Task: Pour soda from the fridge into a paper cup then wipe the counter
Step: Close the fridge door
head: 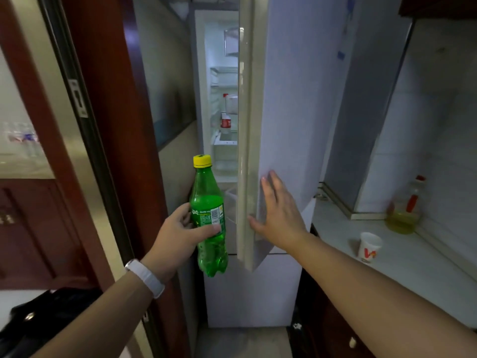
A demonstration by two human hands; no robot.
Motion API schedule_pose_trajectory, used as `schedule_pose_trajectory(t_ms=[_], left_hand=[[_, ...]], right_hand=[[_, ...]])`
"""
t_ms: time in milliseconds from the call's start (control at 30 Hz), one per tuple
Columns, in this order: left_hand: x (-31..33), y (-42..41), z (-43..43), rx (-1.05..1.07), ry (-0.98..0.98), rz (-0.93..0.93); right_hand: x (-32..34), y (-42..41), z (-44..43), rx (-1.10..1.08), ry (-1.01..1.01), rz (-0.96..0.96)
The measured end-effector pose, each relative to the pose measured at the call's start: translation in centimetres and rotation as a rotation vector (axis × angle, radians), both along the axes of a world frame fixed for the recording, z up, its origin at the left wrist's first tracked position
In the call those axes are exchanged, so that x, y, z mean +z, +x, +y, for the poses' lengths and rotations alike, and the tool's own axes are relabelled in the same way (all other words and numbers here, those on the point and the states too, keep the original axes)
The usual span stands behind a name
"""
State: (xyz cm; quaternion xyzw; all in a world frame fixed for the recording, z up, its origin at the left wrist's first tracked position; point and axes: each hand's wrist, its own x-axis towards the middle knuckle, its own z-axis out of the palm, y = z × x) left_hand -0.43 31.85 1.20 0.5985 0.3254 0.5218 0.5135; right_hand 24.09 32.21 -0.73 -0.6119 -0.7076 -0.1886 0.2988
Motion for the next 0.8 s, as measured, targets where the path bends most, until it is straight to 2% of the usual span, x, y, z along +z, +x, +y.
schedule_pose_trajectory(t_ms=[267, 533, 800], left_hand=[[-0.3, -0.2, 3.4, 0.063, -0.022, 0.0], [-0.5, 0.4, 8.4, 0.203, -0.026, 0.046], [-0.2, 2.9, 12.9, 0.288, -0.049, 0.025]], right_hand=[[-0.5, -0.1, 6.4, 0.142, 0.023, -0.073], [0.3, 1.3, 14.7, 0.318, 0.173, -0.224], [0.0, 4.0, 22.1, 0.317, 0.298, -0.28]])
